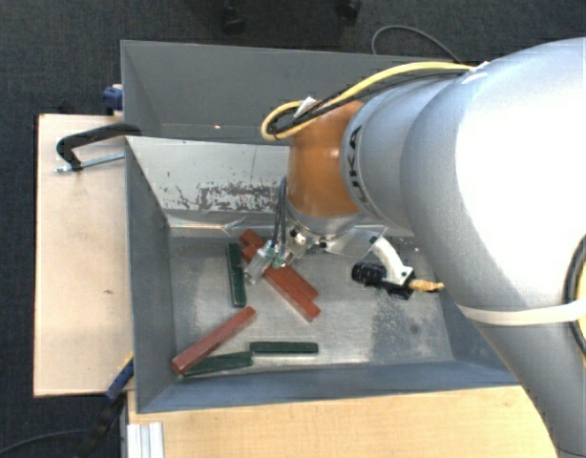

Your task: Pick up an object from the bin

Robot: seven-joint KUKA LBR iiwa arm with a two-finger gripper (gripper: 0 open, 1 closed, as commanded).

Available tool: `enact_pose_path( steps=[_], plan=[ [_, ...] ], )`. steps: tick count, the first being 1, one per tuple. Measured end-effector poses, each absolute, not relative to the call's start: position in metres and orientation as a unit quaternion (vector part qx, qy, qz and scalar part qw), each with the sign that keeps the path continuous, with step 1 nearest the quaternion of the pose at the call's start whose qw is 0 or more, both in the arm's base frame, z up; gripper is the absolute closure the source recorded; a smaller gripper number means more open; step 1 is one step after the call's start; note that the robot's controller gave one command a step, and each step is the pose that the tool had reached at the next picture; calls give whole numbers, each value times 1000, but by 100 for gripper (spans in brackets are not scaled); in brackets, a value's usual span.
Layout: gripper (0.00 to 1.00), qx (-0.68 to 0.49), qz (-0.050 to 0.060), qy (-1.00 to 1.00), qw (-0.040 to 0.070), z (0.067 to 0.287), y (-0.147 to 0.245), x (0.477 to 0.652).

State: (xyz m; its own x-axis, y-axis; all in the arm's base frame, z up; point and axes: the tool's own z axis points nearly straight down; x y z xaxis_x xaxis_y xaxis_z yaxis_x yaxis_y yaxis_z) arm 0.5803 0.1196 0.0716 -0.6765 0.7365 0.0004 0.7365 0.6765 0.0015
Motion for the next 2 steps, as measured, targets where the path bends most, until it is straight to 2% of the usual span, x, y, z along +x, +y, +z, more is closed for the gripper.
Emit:
enact_pose_path(
  steps=[1, 2],
  plan=[
    [100, 401, 1, 916, 0, 73, 120, 581],
    [100, 400, 4, 916, 4, 183, 121, 584]
  ],
)
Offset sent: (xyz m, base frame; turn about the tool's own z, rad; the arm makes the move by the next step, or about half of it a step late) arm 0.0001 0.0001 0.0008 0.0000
